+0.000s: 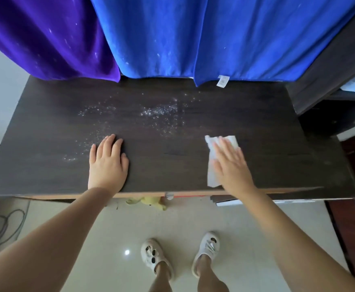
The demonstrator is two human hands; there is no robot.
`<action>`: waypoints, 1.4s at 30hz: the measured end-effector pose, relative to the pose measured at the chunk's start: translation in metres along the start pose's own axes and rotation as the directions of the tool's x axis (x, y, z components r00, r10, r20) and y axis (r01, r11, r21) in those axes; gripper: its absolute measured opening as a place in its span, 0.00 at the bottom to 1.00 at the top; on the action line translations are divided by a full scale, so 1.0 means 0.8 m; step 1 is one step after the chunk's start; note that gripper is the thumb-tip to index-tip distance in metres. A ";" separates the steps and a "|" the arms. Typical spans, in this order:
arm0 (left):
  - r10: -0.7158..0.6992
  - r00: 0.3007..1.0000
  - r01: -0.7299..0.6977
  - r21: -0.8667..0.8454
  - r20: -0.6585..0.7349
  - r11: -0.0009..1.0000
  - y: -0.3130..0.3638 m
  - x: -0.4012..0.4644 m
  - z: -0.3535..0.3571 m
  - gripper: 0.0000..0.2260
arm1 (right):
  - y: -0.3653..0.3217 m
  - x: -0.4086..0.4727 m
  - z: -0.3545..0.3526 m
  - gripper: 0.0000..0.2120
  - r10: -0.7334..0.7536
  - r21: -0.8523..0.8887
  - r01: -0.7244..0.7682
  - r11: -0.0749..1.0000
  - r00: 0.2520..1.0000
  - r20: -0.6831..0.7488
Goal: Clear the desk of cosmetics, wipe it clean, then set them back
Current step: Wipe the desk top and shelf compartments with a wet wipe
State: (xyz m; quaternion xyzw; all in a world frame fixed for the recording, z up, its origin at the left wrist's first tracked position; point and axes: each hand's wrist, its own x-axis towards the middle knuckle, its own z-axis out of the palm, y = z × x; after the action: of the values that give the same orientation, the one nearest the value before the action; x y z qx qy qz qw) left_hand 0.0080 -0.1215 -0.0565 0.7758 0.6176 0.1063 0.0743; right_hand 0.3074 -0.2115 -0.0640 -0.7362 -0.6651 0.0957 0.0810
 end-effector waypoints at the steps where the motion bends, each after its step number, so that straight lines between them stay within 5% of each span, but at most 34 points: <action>1: 0.000 1.000 0.000 -0.004 -0.004 1.000 0.000 -0.001 0.001 0.22 | 0.029 0.004 -0.007 0.26 0.194 -0.005 -0.194 0.981 0.980 -0.053; 4: 0.005 1.000 -0.006 -0.019 -0.011 1.000 -0.003 -0.001 0.001 0.23 | 0.037 0.034 -0.014 0.25 0.585 0.056 -0.583 0.811 0.808 -0.073; 6: 0.011 1.000 -0.012 -0.021 -0.011 1.000 -0.004 -0.001 0.002 0.23 | -0.015 0.056 -0.004 0.27 0.604 0.049 -0.603 0.796 0.789 -0.109; 10: 0.004 1.000 -0.004 -0.037 0.002 0.999 -0.005 -0.002 0.002 0.23 | -0.155 0.053 0.039 0.32 0.030 -0.048 -0.030 0.998 1.000 0.009; 13: 0.006 1.000 -0.006 -0.060 -0.005 0.998 -0.007 -0.002 0.001 0.24 | -0.189 0.021 0.046 0.27 -0.477 -0.004 0.482 0.876 0.867 0.144; 15: 0.007 1.000 -0.007 -0.060 -0.007 0.998 -0.006 -0.002 0.001 0.22 | -0.143 0.021 0.036 0.25 -0.588 -0.021 0.599 0.801 0.791 0.168; 17: 0.005 1.000 -0.005 -0.057 -0.008 0.998 -0.006 -0.001 0.001 0.20 | -0.064 0.031 0.028 0.23 -0.461 -0.140 0.472 0.870 0.881 0.102; 19: 0.006 1.000 -0.007 -0.050 -0.013 0.999 -0.006 -0.001 0.001 0.21 | 0.016 0.039 0.008 0.23 -0.086 -0.180 0.080 0.980 0.996 -0.024; 20: 0.007 1.000 -0.007 -0.043 -0.013 0.999 -0.006 -0.001 0.000 0.21 | 0.042 0.043 -0.003 0.23 0.153 -0.134 -0.164 0.977 0.984 -0.086; 22: 0.009 1.000 -0.009 -0.031 -0.003 0.999 -0.006 -0.001 0.000 0.21 | 0.053 0.063 -0.016 0.24 0.559 -0.035 -0.567 0.823 0.820 -0.126; 24: 0.005 1.000 -0.005 -0.023 0.004 1.000 -0.005 0.000 -0.001 0.21 | 0.010 0.094 -0.011 0.25 0.658 -0.001 -0.662 0.750 0.745 -0.110; 26: 0.002 1.000 -0.002 -0.013 0.010 1.000 -0.004 0.000 -0.001 0.22 | -0.056 0.118 0.009 0.26 0.483 -0.009 -0.485 0.874 0.872 -0.083; 29: -0.001 1.000 0.002 -0.011 0.010 1.000 -0.003 0.000 0.000 0.21 | -0.158 0.119 0.038 0.27 -0.044 -0.042 0.046 0.998 0.998 0.052; 32: 0.002 1.000 -0.002 -0.004 0.006 1.000 -0.003 -0.001 -0.001 0.21 | -0.180 0.095 0.039 0.26 -0.506 0.003 0.513 0.859 0.847 0.165; 34: 0.003 1.000 -0.003 -0.003 0.000 1.000 -0.003 -0.001 -0.002 0.21 | -0.137 0.090 0.027 0.25 -0.620 0.005 0.629 0.777 0.765 0.175; 36: -0.006 1.000 0.005 -0.012 -0.002 1.000 -0.002 0.000 -0.003 0.20 | -0.065 0.093 0.016 0.25 -0.488 -0.065 0.496 0.866 0.866 0.109; 38: -0.008 1.000 0.008 -0.012 0.001 1.000 -0.002 0.000 -0.003 0.20 | 0.010 0.099 0.000 0.27 -0.083 -0.106 0.080 0.991 0.996 -0.021; 39: -0.009 1.000 0.009 -0.007 0.003 1.000 -0.002 0.001 -0.003 0.20 | 0.037 0.104 -0.007 0.27 0.145 -0.088 -0.153 0.984 0.985 -0.093; 42: -0.011 1.000 0.010 0.002 0.015 1.000 -0.002 0.002 -0.003 0.20 | 0.039 0.140 -0.019 0.25 0.636 0.022 -0.637 0.771 0.767 -0.082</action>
State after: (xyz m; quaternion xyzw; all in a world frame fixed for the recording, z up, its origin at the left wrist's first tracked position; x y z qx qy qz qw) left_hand 0.0063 -0.1200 -0.0542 0.7734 0.6211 0.0993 0.0789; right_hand 0.3518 -0.1032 -0.0609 -0.9215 -0.3728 0.0839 0.0691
